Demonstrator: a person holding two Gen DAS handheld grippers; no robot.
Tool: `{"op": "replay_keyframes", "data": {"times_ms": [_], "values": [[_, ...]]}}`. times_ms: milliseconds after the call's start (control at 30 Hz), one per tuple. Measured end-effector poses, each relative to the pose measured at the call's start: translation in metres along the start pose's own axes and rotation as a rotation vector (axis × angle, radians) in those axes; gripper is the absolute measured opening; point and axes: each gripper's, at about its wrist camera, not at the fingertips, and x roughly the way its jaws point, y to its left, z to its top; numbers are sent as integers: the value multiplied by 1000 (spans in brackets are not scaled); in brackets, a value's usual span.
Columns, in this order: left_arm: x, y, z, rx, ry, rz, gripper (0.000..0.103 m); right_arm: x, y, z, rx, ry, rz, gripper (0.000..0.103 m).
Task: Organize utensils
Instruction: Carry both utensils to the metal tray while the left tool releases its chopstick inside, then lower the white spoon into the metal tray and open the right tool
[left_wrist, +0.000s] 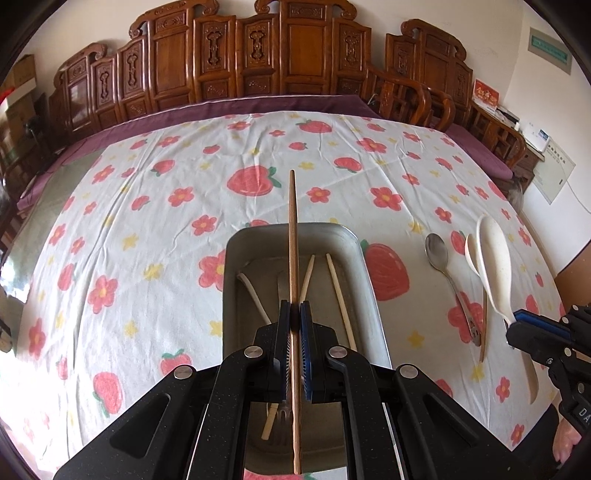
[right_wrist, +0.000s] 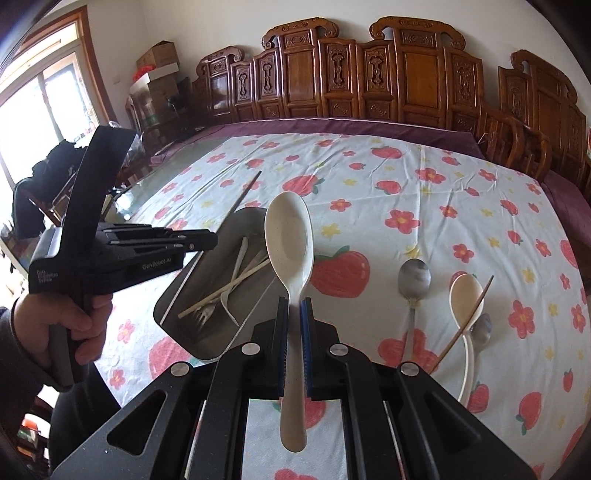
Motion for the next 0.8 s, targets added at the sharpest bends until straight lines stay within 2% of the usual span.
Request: {"op": "replay_keyframes", "data": {"times_ms": [333, 800], "values": [[10, -1, -8, 10, 18, -32, 5, 13, 12, 5, -4, 10, 0, 8], [-8, 10, -17, 7, -5, -66, 5, 33, 27, 12, -1, 28, 8, 8]]}}
